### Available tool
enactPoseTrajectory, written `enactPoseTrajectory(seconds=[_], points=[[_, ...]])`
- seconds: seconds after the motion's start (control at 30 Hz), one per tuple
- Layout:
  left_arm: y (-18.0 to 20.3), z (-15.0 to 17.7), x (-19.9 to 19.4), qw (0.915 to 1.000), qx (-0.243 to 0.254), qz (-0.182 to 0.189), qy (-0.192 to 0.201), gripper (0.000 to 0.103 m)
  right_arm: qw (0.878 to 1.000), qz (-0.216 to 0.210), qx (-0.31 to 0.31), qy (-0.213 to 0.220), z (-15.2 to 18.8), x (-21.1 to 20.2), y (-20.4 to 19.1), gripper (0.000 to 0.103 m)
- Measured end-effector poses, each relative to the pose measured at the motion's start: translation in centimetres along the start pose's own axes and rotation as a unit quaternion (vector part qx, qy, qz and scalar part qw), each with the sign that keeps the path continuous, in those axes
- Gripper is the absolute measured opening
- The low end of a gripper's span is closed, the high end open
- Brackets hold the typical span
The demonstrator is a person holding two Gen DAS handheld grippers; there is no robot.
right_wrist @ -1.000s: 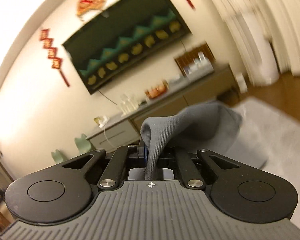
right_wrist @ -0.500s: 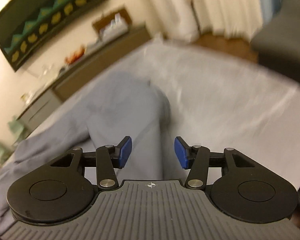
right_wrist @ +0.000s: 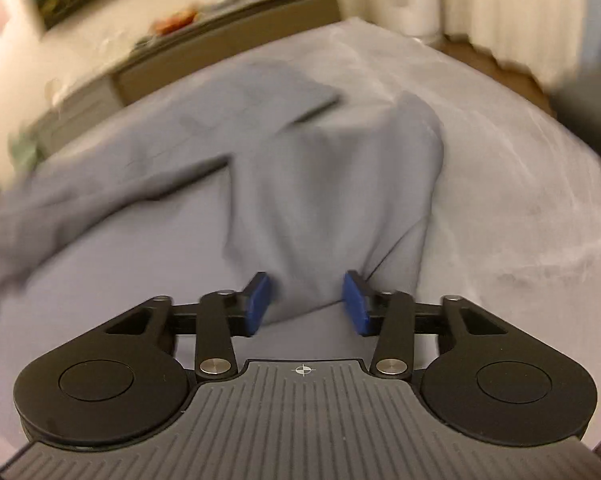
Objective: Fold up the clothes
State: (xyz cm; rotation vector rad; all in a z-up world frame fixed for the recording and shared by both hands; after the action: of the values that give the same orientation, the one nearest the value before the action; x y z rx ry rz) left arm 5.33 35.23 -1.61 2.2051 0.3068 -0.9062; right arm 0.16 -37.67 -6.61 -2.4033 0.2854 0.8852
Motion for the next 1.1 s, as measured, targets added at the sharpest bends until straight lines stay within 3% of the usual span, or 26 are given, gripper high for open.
enactPoseTrajectory(seconds=[0.1, 0.17, 0.23, 0.33, 0.57, 0.6, 0.63, 0.67, 0.77, 0.8, 0.87, 0.97, 1.1], points=[[0.4, 0.2, 0.3, 0.9999, 0.001, 0.004, -0.011, 0.053, 0.993, 0.005, 0.067, 0.099, -2.3, -3.1, 3.1, 0.056], [0.6, 0.3, 0.2, 0.9999, 0.002, 0.009, -0.013, 0.054, 0.985, 0.007, 0.113, 0.129, -2.3, -4.9, 5.4, 0.056], [0.9, 0.4, 0.0, 0.9998, 0.005, 0.016, -0.01, 0.055, 0.982, 0.011, 0.153, 0.107, -1.0, -5.5, 7.7, 0.056], [1.3, 0.5, -0.2, 0.9997, 0.003, 0.023, -0.008, 0.057, 0.978, -0.045, 0.192, 0.069, 1.2, -5.6, 8.5, 0.056], [3.2, 1.1, 0.1, 0.9988, 0.027, 0.039, -0.012, 0.058, 0.994, -0.049, 0.095, 0.023, 4.3, -3.7, 5.0, 0.055], [3.4, 1.1, 0.2, 0.9987, 0.032, 0.038, -0.011, 0.058, 0.996, -0.056, 0.059, 0.027, 4.4, -3.7, 3.7, 0.048], [3.6, 1.2, 0.2, 0.9987, 0.034, 0.036, -0.01, 0.058, 0.997, -0.068, 0.014, 0.034, 4.5, -3.9, 2.2, 0.032], [3.7, 1.2, 0.2, 0.9987, 0.036, 0.034, -0.009, 0.058, 0.995, -0.08, -0.031, 0.042, 4.5, -4.0, 0.7, 0.003], [3.9, 1.3, 0.2, 0.9988, 0.036, 0.032, -0.009, 0.058, 0.977, -0.115, -0.165, 0.064, 4.8, -4.5, -4.0, 0.003], [3.9, 1.4, 0.3, 0.9988, 0.039, 0.03, -0.009, 0.058, 0.967, -0.126, -0.209, 0.071, 4.9, -4.6, -5.5, 0.004], [4.0, 1.4, 0.3, 0.9986, 0.045, 0.026, -0.009, 0.058, 0.958, -0.178, -0.222, 0.023, 5.8, -3.7, -6.9, 0.012], [4.2, 1.6, 0.3, 0.9984, 0.05, 0.023, -0.01, 0.058, 0.965, -0.178, -0.193, -0.003, 6.8, -3.5, -6.6, 0.046], [4.2, 1.6, 0.3, 0.9984, 0.049, 0.027, -0.011, 0.058, 0.969, -0.195, -0.144, 0.043, 6.2, -6.0, -4.4, 0.053]])
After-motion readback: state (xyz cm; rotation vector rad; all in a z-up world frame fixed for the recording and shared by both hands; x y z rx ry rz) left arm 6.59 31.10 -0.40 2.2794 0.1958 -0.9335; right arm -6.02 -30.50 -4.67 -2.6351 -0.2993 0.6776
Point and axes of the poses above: each gripper's, at about its wrist camera, not at the fingertips, and x roughly the way its jaws point, y to its right, z to its underside, the point moved 3 cm from there along x, roughly the way its jaws point, and after that the axes turned 11 degrees about -z, right-handed, at the moved point
